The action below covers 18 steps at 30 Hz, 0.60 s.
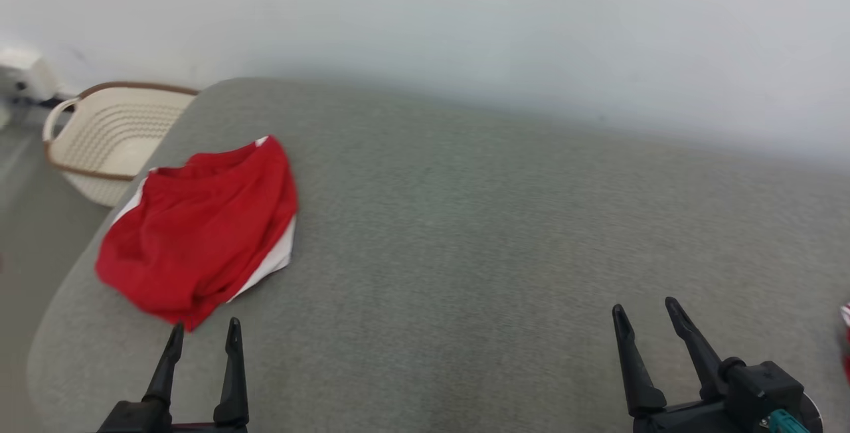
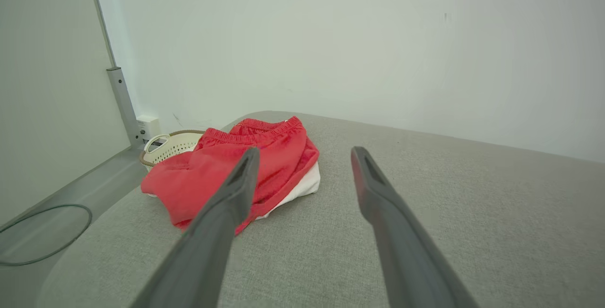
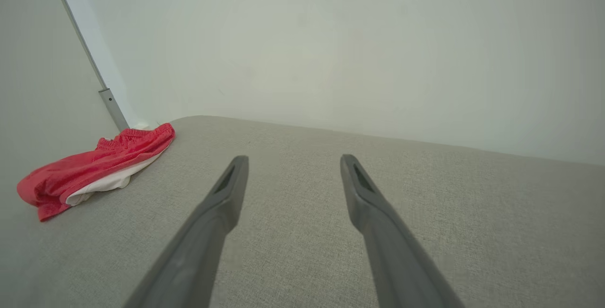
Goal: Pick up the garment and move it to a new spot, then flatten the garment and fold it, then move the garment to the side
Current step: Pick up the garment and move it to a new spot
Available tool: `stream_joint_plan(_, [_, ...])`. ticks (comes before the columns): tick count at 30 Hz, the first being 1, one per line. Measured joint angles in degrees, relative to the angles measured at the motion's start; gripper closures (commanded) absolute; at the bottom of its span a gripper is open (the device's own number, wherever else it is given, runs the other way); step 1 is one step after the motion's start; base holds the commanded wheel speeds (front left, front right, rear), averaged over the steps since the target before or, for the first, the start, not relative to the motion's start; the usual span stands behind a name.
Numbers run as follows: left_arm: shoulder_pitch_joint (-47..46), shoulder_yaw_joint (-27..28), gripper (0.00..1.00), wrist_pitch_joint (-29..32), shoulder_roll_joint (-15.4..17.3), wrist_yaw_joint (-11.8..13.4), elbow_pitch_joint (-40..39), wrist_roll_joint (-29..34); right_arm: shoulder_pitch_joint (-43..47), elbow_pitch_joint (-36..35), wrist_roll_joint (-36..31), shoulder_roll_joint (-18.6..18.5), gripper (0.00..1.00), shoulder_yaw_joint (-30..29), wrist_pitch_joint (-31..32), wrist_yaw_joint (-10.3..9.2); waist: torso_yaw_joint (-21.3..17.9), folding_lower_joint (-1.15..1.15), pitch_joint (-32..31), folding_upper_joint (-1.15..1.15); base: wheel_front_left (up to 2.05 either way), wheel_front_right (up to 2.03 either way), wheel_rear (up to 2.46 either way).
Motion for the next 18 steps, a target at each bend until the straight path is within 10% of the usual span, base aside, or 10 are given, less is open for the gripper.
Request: stream_joint_plan(18, [0.05,0.87,0.00,-0.52,-0.63,0.42,-0.54,-1.18,-0.62,0.23,0.67,-0.10,0.00,0.49,0.08,0.00,6.90,0.00,1.03,0.00,0.00,0.00,0.00])
